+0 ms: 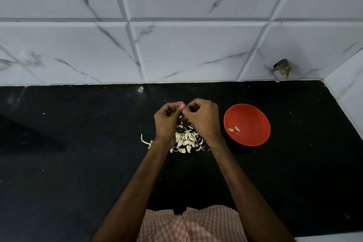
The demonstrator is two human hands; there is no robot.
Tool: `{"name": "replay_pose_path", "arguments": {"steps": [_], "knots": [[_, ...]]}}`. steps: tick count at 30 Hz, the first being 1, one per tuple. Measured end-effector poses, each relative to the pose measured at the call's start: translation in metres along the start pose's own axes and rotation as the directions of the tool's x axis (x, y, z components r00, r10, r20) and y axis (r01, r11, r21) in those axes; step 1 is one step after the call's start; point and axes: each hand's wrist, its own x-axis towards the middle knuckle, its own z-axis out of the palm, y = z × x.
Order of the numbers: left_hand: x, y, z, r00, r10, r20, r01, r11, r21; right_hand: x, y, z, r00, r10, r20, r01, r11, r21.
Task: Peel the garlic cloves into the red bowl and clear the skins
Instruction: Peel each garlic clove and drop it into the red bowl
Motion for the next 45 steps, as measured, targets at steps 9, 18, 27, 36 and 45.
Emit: {"name": "replay_pose_path", "arguments": {"steps": [9,18,27,36,45], "knots": [[0.001,-0.003,-0.003,0.999,0.022,0.022,-0.023,0.999,0.030,-0.002,0.002,0.006,0.999,-0.024,-0.024,0.021,0.994,-0.108],[0.000,0.006,-0.005,0.992,-0.096,0.079,0.101,0.993,-0.054,0.002,0.009,0.000,0.995,0.073,0.072,-0.086,0.975,0.204],[0.001,0.013,-0.006,0.978,-0.183,0.096,0.197,0.966,-0.168,0.004,0.011,-0.005,0.988,0.027,0.154,-0.083,0.925,0.371],[0.003,0.015,-0.009,0.966,-0.228,0.119,0.240,0.966,-0.098,0.003,0.009,-0.004,0.963,-0.250,0.099,0.226,0.952,0.206],[0.002,0.018,-0.011,0.920,-0.320,0.225,0.327,0.945,0.006,0.008,0.015,-0.006,0.927,-0.333,0.174,0.317,0.941,0.116]]}}
